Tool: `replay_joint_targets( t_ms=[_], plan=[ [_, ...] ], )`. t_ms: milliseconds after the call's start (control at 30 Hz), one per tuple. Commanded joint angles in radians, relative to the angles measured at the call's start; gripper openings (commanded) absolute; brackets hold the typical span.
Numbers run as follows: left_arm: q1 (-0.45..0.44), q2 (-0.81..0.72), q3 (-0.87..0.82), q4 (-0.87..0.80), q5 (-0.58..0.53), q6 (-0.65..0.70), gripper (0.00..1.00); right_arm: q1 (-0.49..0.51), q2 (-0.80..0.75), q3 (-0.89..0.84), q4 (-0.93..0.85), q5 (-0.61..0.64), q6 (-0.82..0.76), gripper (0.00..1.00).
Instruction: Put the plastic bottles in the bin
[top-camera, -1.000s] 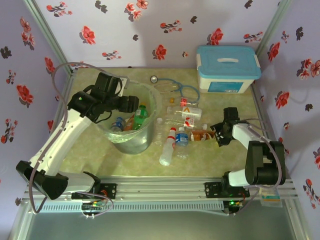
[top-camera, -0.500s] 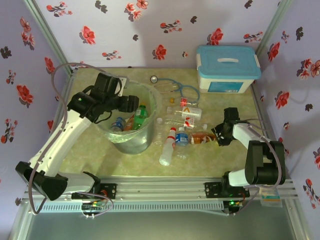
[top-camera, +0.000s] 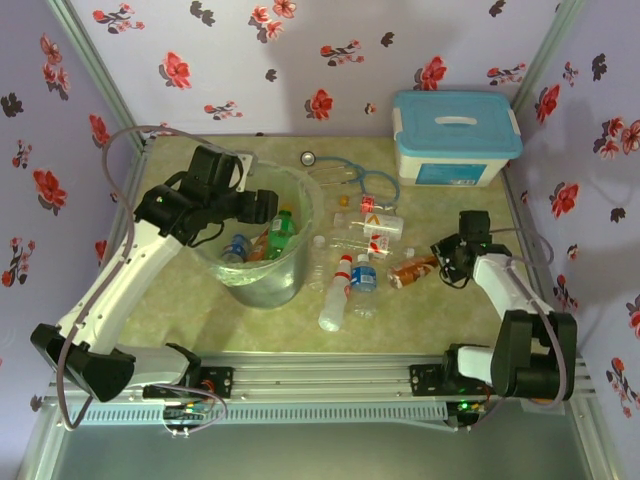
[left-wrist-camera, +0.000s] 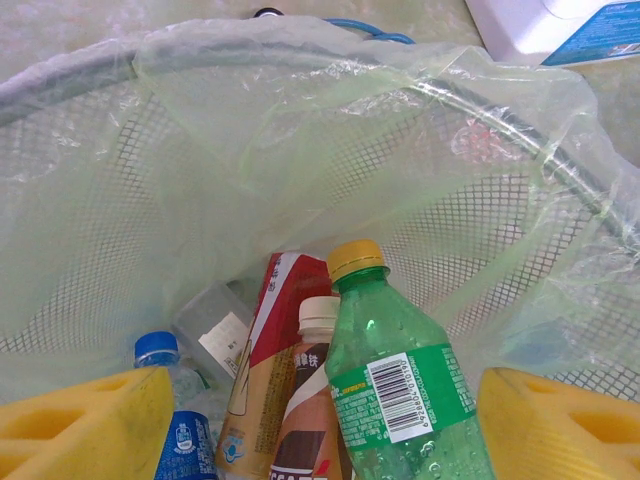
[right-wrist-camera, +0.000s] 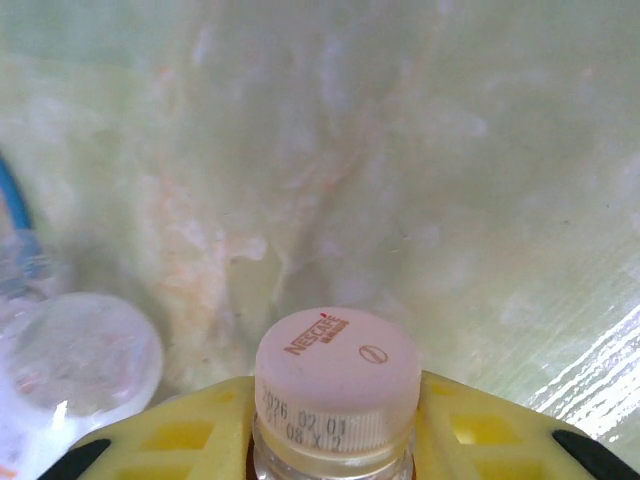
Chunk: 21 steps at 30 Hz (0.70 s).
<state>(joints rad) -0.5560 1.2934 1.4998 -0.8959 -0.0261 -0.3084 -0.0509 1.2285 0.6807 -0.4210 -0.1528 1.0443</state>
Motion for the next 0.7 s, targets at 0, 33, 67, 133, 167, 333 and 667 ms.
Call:
replay_joint_targets(
  t_ms=[0, 33, 67, 133, 167, 333, 667],
  plan=[
    [0.008, -0.031, 0.076, 0.002, 0.006, -0.008, 0.86, -0.006, -0.061, 0.092, -0.051, 0.013, -0.081, 0.32],
    [0.008, -0.033, 0.090, 0.002, 0.018, -0.009, 0.89, -0.006, -0.072, 0.112, -0.059, 0.013, -0.106, 0.29],
    [0.008, -0.033, 0.102, 0.006, 0.031, -0.012, 0.91, -0.006, -0.083, 0.136, -0.063, 0.010, -0.131, 0.26],
    [0.008, -0.035, 0.117, 0.017, 0.063, -0.020, 0.92, -0.006, -0.101, 0.182, -0.069, -0.004, -0.156, 0.21],
    [0.007, -0.035, 0.123, 0.024, 0.082, -0.024, 0.92, -0.004, -0.109, 0.203, -0.062, -0.019, -0.165, 0.19],
    [-0.001, -0.034, 0.147, 0.048, 0.150, -0.048, 0.98, 0.017, -0.139, 0.316, -0.012, -0.090, -0.189, 0.15],
    [-0.028, 0.022, 0.189, 0.154, 0.292, -0.089, 1.00, 0.301, -0.010, 0.682, 0.168, -0.267, -0.286, 0.15]
  ],
)
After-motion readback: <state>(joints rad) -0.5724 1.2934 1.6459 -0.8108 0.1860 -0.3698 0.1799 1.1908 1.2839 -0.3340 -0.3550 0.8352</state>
